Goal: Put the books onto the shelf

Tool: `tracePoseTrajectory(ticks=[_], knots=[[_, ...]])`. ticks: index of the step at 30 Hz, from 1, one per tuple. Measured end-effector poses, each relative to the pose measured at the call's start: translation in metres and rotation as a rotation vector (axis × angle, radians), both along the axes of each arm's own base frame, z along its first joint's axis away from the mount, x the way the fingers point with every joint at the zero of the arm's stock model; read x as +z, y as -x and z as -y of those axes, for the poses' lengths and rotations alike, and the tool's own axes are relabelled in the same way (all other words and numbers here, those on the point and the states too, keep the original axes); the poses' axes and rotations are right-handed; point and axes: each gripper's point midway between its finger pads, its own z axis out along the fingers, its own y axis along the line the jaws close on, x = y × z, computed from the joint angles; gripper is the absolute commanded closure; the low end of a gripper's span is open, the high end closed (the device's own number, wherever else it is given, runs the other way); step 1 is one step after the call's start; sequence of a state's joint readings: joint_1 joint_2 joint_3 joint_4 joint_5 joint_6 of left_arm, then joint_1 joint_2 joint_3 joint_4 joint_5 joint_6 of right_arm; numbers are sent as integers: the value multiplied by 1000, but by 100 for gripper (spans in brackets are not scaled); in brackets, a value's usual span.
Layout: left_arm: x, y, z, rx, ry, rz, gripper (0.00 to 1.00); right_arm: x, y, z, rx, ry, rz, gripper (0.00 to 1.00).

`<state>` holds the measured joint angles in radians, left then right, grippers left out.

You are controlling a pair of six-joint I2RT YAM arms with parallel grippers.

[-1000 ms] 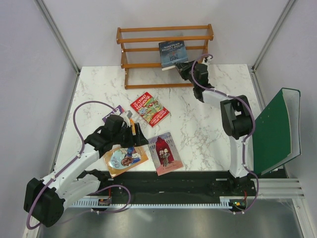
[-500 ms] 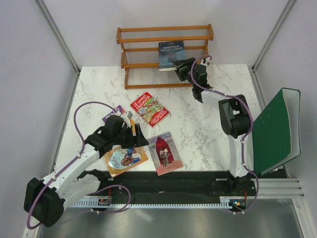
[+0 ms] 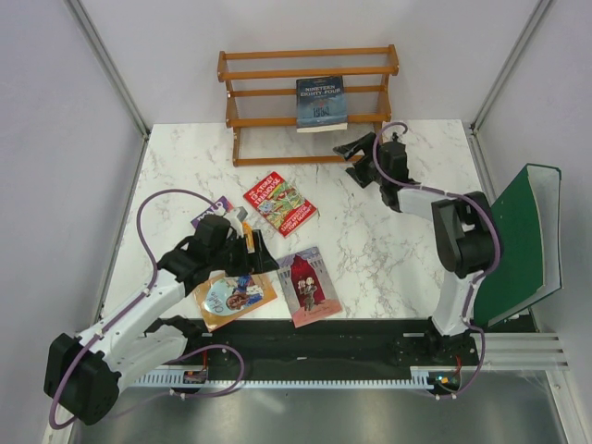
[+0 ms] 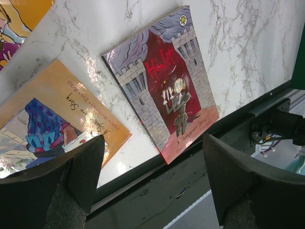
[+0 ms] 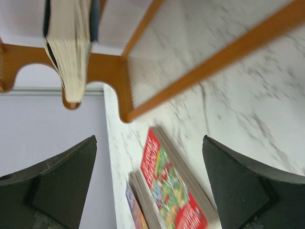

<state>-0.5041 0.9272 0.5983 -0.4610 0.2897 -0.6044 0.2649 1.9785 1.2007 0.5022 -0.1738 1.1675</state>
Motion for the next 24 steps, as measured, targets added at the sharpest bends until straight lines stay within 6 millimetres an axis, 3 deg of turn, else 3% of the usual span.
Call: tracePoseTrajectory(ticks=[4, 9, 16, 21, 24], knots=[[-2, -1, 2, -3, 15, 7, 11, -9, 50, 16, 52, 95, -59, 2], [-21, 7, 5, 3, 40, -46, 12, -13, 117, 12, 184, 193, -90, 2], [-43, 11, 9, 28, 43, -139, 12, -62, 221, -10, 392, 310, -217, 2], [-60, 12, 16, 22, 35, -217, 14, -102, 272, -16, 474, 333, -340, 4], [-73, 19, 23, 3, 33, -286, 14, -102, 288, -24, 502, 323, -331, 6]])
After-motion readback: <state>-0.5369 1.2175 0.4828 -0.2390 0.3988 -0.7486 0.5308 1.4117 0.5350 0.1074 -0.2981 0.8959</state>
